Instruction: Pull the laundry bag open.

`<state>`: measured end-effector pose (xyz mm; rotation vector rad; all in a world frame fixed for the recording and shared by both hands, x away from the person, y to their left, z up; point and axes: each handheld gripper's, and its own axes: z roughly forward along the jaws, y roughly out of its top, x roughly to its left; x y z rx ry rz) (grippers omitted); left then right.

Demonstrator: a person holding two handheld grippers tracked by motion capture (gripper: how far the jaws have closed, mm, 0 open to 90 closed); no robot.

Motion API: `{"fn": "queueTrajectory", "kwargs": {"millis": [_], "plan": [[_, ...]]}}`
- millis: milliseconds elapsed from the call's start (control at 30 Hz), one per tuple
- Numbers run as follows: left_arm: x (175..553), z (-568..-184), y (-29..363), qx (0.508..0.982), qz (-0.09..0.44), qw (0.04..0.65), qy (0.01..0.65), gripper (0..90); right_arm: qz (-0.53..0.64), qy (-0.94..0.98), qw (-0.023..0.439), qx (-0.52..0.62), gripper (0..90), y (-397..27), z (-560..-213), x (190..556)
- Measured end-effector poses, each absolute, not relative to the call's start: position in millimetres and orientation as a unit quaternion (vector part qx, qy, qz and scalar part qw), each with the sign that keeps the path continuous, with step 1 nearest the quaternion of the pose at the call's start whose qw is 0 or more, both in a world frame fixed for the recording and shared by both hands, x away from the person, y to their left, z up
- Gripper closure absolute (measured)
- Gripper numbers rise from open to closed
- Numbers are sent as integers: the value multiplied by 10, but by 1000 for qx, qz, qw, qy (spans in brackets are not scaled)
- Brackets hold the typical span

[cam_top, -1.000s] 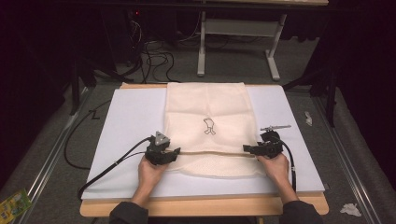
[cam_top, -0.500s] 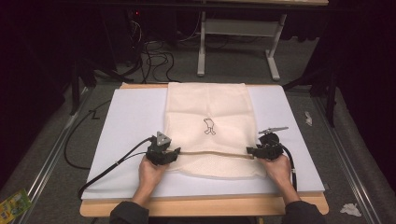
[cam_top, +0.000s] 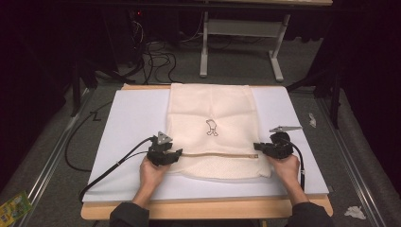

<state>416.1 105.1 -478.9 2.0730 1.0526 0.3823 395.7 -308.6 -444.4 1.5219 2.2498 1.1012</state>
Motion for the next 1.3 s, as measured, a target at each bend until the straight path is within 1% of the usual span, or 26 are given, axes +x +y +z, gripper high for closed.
{"fn": "queueTrajectory", "kwargs": {"millis": [233,300,500,667,833,967,1300], "plan": [[4125,-4704,1052,807,142,403,408,484,381,765,111,508,876,-3078,-4363,3956],[4119,-4685,1046,807,134,405,409,481,382,765,112,506,876,-3065,-4351,3953],[4116,-4628,994,811,134,404,401,475,384,768,115,499,877,-3045,-4304,3957],[4091,-4552,885,818,128,409,385,475,386,767,113,500,877,-3050,-4295,3954],[4073,-4479,732,825,133,411,365,487,391,767,112,497,877,-3050,-4286,3953],[4079,-4447,596,829,123,415,355,496,391,768,110,495,878,-3051,-4273,3948],[4066,-4400,396,832,106,427,338,515,401,769,113,485,879,-2995,-4171,3960]]}}
